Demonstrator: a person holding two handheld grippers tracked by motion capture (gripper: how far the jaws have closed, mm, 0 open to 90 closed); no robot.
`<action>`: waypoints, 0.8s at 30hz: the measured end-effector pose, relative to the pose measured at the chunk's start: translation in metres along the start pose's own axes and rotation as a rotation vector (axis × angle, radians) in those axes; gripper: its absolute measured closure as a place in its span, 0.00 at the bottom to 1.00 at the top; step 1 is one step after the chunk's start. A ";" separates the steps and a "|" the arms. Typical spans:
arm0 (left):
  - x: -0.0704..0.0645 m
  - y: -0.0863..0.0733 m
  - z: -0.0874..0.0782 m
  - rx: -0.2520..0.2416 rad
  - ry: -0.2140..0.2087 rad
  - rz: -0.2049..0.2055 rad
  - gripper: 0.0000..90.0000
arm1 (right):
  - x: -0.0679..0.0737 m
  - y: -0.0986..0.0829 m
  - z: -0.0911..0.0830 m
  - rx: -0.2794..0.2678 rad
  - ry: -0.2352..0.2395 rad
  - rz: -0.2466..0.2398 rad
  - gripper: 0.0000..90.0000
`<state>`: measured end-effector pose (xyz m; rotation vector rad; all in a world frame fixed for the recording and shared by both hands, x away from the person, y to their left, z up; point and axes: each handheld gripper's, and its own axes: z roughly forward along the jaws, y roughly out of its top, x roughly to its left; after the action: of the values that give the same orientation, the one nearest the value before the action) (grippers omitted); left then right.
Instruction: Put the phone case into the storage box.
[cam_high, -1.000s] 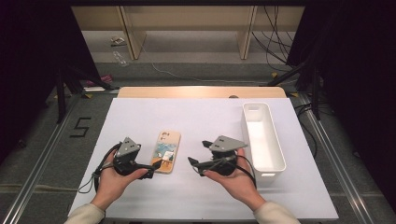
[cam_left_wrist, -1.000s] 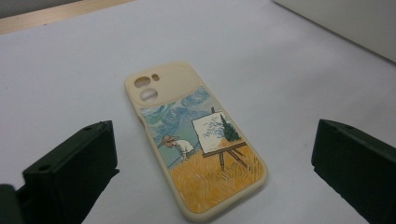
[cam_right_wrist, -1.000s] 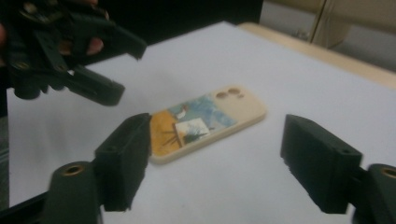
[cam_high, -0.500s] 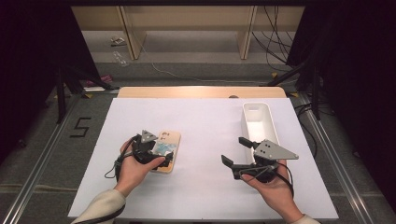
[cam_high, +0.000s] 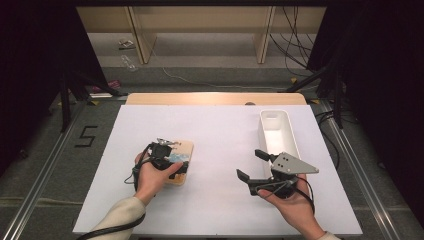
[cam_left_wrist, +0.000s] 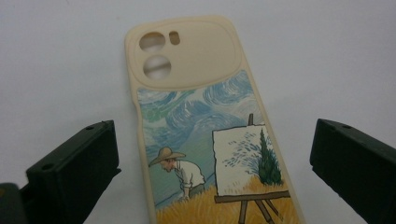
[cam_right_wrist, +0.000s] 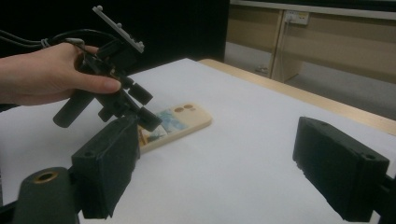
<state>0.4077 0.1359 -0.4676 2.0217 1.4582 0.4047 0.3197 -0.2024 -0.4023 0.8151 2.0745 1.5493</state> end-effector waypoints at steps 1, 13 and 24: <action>-0.001 0.000 0.001 0.009 0.003 -0.010 0.01 | 0.000 0.000 0.000 0.000 0.001 0.000 0.18; -0.013 0.001 0.010 0.105 0.047 -0.052 0.01 | 0.002 0.001 0.001 -0.003 0.006 0.002 0.18; -0.015 0.001 0.016 0.154 0.103 -0.057 0.05 | 0.002 0.000 0.001 -0.008 0.012 0.004 0.18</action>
<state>0.4121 0.1168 -0.4783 2.0996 1.6514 0.3886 0.3192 -0.2003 -0.4022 0.8098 2.0755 1.5671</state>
